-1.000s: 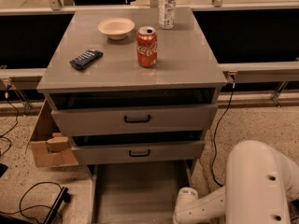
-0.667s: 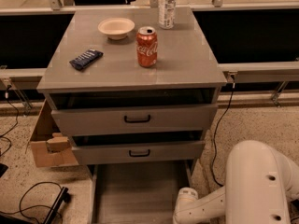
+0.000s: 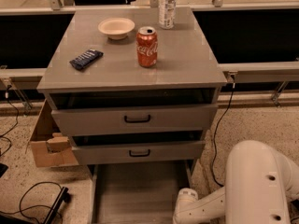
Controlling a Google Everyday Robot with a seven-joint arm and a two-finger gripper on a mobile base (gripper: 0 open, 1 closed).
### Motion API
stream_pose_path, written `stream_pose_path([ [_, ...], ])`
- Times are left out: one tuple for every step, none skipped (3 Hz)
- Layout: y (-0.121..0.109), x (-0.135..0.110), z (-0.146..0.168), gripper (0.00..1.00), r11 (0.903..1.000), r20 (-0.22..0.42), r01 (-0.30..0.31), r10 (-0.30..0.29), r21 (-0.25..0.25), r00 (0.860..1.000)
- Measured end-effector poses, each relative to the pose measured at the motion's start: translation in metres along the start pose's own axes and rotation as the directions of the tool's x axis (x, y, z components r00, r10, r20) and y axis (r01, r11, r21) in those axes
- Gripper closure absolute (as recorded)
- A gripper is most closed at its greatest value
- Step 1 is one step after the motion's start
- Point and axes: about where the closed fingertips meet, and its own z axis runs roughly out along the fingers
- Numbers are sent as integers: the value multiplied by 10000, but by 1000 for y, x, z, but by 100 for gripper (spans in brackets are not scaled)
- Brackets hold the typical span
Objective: Open bottom drawer
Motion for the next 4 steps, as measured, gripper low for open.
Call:
stream_pose_path([
  [4,-1,-13,0,9992,103,285,-288,269,9995],
  [8,-4,-57,0,9939,-93,935,-932,581,9956],
  [6,11,-116,0,9856,-193,1538,-1528,708,9881],
  [0,30,-181,0,9686,-460,2330,-2297,869,9722],
])
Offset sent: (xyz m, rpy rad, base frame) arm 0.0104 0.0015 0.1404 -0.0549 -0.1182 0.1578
